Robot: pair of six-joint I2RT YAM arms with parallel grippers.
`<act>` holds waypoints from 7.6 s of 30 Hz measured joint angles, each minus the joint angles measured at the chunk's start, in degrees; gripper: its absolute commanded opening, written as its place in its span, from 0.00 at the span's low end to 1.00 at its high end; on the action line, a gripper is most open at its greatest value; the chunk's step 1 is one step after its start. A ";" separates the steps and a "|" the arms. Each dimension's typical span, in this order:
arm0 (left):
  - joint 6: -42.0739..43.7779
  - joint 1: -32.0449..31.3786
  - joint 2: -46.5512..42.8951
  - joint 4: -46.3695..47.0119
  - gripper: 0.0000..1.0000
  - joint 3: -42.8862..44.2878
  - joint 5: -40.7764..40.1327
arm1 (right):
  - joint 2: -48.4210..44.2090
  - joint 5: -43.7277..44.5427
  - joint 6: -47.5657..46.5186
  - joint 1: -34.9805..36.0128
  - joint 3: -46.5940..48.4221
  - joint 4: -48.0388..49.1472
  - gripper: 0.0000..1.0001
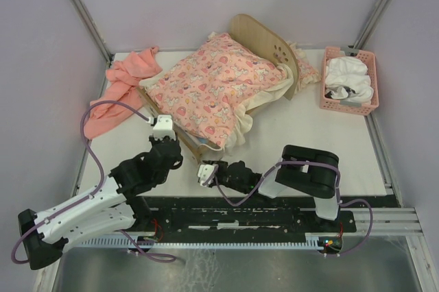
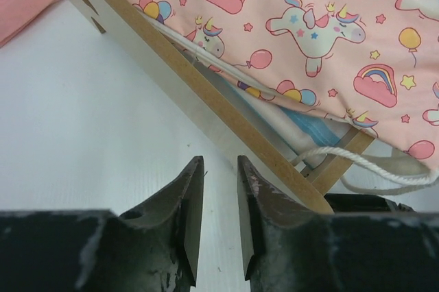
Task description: Set up the pet bed
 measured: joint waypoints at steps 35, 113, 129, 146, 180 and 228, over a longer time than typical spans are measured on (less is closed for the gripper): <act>-4.44 0.79 3.50 1.84 0.35 -0.35 3.10 | 8.61 4.90 -4.33 -2.82 5.95 3.85 0.53; 0.50 10.93 10.40 14.43 0.48 3.45 20.76 | -12.15 13.03 22.93 5.55 -4.37 -10.03 0.02; -14.88 10.80 -6.19 20.92 0.50 -21.33 37.97 | -8.83 12.96 28.17 5.53 -3.54 -7.34 0.02; -28.89 10.80 -2.89 42.27 0.40 -33.77 40.76 | -8.83 12.70 28.15 5.53 -3.54 -6.82 0.02; -31.12 9.31 -2.14 45.64 0.03 -35.39 39.21 | -25.57 11.15 22.29 -10.62 2.34 -44.37 0.53; -29.64 8.92 -3.69 43.30 0.03 -35.17 39.30 | -15.52 -5.81 31.65 -4.33 19.30 -44.24 0.51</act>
